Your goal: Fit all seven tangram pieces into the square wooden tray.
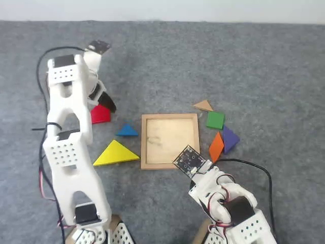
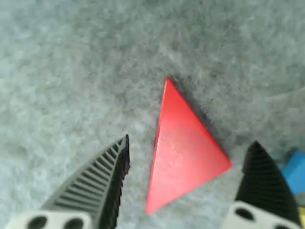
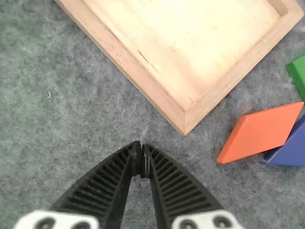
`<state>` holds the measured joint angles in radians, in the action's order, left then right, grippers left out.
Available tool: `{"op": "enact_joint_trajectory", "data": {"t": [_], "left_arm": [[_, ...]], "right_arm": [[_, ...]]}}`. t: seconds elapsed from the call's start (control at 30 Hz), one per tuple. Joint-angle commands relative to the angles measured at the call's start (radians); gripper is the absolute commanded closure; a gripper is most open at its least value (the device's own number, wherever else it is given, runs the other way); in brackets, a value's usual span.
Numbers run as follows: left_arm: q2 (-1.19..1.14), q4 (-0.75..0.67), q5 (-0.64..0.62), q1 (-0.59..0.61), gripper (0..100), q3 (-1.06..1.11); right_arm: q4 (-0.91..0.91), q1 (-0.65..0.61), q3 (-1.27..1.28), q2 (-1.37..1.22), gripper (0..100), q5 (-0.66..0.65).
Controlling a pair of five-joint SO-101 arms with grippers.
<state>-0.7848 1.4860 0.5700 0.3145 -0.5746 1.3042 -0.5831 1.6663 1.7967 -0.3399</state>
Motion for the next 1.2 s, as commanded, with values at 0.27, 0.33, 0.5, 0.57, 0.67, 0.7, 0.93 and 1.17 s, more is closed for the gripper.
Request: {"op": "enact_joint_trajectory", "data": {"t": [0.27,0.33,0.5,0.57,0.67,0.7,0.93,1.17], "left_arm": [[-0.101,-0.006,0.199,0.041,62,-0.018],[-0.127,0.012,0.195,0.04,62,-0.062],[-0.212,0.112,0.255,0.04,62,-0.17],[-0.252,0.161,0.299,0.041,64,-0.219],[-0.298,0.222,0.318,0.041,67,-0.3],[-0.31,0.235,0.318,0.041,68,-0.32],[-0.328,0.267,0.354,0.041,72,-0.36],[-0.327,0.269,0.353,0.037,80,-0.363]], "right_arm": [[0.005,-0.005,0.017,0.015,98.9,-0.006],[0.005,-0.005,0.017,0.015,98.9,-0.006],[0.005,-0.005,0.017,0.015,98.9,-0.006],[0.005,-0.005,0.017,0.015,98.9,-0.006],[0.005,-0.005,0.017,0.015,98.9,-0.006],[0.005,-0.005,0.017,0.015,98.9,-0.006],[0.005,-0.005,0.017,0.015,98.9,-0.006],[0.005,-0.005,0.017,0.015,98.9,-0.006]]}}
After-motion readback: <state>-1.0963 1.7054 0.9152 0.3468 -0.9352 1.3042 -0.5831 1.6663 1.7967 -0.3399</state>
